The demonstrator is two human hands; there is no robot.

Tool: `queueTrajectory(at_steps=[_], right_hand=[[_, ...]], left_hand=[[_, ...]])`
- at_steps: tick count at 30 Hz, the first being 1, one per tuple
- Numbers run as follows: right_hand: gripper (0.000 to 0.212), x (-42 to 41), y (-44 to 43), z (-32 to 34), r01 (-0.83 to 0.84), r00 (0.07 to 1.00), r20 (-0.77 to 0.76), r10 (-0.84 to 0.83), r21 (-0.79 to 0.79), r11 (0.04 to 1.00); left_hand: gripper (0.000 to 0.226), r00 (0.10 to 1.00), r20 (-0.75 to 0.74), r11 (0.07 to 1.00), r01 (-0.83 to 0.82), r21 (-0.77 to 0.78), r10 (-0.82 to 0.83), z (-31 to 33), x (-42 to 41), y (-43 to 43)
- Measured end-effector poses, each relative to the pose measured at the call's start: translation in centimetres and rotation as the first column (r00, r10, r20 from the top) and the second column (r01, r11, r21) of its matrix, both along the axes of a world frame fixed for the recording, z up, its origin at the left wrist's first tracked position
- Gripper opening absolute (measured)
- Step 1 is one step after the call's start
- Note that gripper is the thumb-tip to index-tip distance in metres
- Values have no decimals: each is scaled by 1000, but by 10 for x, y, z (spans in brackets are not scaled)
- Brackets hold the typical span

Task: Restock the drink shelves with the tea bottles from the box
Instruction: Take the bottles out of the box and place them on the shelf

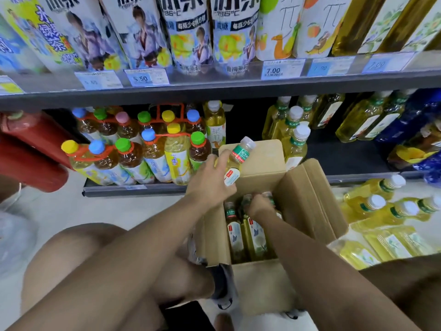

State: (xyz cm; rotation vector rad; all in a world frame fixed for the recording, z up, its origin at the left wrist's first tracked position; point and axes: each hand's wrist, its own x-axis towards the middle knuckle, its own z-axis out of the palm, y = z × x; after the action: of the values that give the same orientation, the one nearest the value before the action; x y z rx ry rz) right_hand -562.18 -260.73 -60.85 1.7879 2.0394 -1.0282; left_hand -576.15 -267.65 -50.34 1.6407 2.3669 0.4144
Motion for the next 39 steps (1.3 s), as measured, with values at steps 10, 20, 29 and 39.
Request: queueTrajectory(at_steps=[10,20,29,39], right_hand=[[21,-20,9,-15,-49,997,57,53,-78,996],[37,19,-4,78,5,983,-183,18,126,992],[39,62,-10,260,46,907,-392,153,454,890],[30,87,8,482,238,699,-615,364,681,692]], left_hand=[[95,999,-51,1000,9,-13,-10,-9,-21,19],[89,988,137,996,-78,46,71,42,14,-4],[81,966,255,950,-117,289,42,164,47,-28],[86,987,131,808,-4,589,-91,353,62,-6]])
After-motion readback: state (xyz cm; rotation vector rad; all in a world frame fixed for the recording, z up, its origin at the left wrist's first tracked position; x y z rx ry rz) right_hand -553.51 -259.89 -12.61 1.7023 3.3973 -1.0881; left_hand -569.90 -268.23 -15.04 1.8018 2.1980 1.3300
